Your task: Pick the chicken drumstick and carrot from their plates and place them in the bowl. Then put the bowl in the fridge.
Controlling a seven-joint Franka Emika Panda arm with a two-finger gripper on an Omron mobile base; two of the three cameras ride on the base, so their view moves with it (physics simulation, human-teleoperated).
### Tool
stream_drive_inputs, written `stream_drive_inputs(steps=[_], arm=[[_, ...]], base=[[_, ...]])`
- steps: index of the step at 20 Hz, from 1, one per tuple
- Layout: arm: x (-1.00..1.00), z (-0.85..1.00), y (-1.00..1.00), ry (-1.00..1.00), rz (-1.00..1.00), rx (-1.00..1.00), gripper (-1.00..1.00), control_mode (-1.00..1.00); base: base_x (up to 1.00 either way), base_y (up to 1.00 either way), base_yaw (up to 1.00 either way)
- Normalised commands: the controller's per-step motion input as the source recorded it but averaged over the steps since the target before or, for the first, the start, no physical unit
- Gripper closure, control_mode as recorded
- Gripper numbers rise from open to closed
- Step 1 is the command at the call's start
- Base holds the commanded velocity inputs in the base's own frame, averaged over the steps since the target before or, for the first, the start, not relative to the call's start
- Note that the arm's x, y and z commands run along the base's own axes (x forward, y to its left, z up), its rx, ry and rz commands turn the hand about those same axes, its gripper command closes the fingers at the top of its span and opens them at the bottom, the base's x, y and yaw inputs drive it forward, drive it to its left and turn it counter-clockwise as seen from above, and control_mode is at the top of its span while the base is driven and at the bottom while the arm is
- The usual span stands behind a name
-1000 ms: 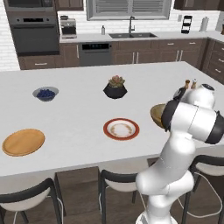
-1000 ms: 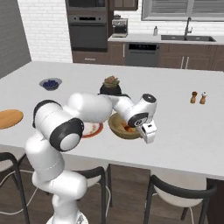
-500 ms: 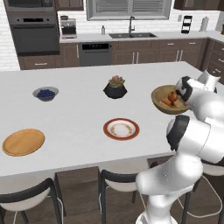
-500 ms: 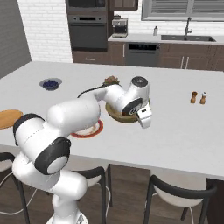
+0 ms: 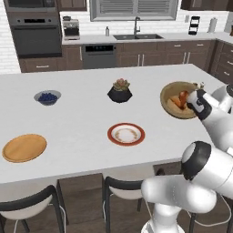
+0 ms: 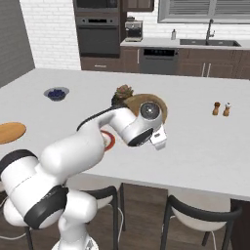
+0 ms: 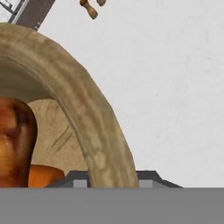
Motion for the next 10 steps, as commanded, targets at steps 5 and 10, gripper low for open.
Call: stream_drive_inputs(steps=[5, 10], arm=[[0.0, 0.0, 0.0, 0.0, 0.0, 0.0, 1.0, 1.0], [0.0, 0.0, 0.0, 0.0, 0.0, 0.0, 1.0, 1.0]], base=[[-0.39, 0.85, 0.22], [-0.33, 1.0, 0.38]])
